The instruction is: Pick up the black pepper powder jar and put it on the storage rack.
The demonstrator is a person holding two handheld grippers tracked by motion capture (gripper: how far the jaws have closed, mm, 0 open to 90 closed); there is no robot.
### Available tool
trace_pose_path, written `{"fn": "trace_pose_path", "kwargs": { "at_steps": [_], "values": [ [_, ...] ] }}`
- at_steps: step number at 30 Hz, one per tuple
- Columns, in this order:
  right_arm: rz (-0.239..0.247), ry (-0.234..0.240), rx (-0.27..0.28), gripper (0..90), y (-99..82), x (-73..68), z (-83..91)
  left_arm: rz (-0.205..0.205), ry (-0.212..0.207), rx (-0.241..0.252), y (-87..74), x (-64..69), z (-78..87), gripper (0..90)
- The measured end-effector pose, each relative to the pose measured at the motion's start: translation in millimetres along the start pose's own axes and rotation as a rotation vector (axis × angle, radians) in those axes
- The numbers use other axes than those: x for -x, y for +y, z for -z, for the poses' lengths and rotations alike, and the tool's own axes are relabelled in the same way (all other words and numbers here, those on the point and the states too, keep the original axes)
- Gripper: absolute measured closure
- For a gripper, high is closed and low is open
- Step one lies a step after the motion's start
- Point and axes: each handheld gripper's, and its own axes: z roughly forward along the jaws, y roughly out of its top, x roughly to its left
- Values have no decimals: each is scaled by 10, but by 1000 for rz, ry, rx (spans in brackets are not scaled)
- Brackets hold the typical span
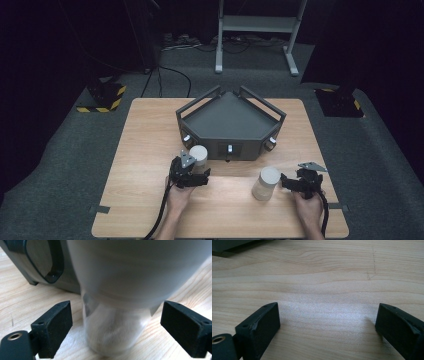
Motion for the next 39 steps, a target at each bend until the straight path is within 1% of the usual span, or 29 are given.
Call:
{"fn": "trace_pose_path", "kwargs": {
  "at_steps": [4,5,7,13,16,22,24,27,33,34,35,39],
  "values": [
    [0,0,0,54,0,0,0,-11,17,4,16,56,-48,134],
    [0,0,0,54,0,0,0,-7,20,8,13,68,-58,138],
    [0,0,0,54,0,0,0,-14,21,8,25,76,-69,145],
    [-1,0,0,54,0,0,0,-13,43,23,38,126,-117,185],
    [0,0,0,54,0,-1,0,-10,43,30,44,130,-135,205],
    [1,0,0,54,0,0,0,-27,39,33,40,159,-161,244],
    [0,0,0,54,0,0,0,-25,45,37,37,175,-173,253],
    [0,0,0,54,0,0,0,-17,50,40,42,172,-182,275],
    [0,0,0,54,0,0,0,-25,56,44,40,173,-188,311],
    [0,0,0,54,-1,-1,0,-15,55,49,36,171,-191,322],
    [0,0,0,54,-1,0,0,-14,54,49,38,168,-191,324],
    [-1,0,0,54,0,-1,0,-23,48,48,37,158,-186,329]
  ]
}}
